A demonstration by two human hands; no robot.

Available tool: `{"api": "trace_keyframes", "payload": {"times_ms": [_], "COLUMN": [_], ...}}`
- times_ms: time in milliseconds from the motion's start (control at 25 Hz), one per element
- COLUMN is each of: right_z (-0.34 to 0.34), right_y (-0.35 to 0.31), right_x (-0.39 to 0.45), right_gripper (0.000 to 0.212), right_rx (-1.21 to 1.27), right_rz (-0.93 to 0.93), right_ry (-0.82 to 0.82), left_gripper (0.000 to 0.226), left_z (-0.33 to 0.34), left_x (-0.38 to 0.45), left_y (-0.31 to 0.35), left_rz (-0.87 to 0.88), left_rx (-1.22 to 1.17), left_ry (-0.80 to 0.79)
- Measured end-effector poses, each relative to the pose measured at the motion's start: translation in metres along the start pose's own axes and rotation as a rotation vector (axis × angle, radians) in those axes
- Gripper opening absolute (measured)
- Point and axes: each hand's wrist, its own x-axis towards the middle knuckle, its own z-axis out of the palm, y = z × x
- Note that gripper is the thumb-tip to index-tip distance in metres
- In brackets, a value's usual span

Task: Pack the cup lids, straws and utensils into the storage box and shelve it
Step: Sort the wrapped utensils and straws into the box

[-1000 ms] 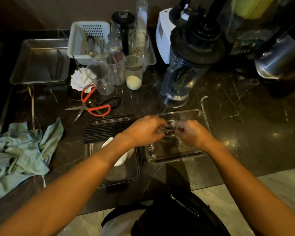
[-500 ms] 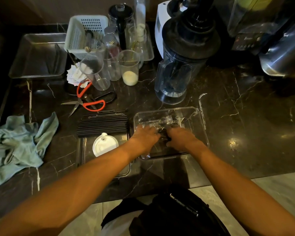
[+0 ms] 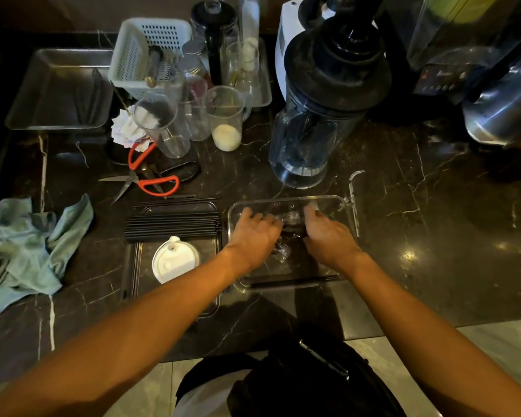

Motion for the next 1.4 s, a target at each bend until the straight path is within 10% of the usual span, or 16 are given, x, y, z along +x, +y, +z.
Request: {"api": "trace_keyframes", "payload": {"times_ms": [200, 960, 1400], "right_z": [0.003, -0.014, -0.04], "right_y": [0.002, 0.016, 0.021], "right_x": [0.003, -0.004, -0.018], "right_gripper": [0.042, 0.019, 0.017], "right_rx": [-0.057, 0.372, 0.548], "right_rz": [0.002, 0.049, -0.073], "right_ry": [-0.065, -0.084, 0.061], "left_gripper": [0.076, 0.03, 0.051], "left_z": [-0.001, -0.008, -0.016], "left_x": [0.006, 0.006, 0.003], "left_y": [0.006, -0.002, -0.012], "left_rz": [-0.079, -0.08, -0.154], "left_rx": [-0.208, -0.526, -0.933], "left_ry": [-0.02, -0.164, -0.274]}}
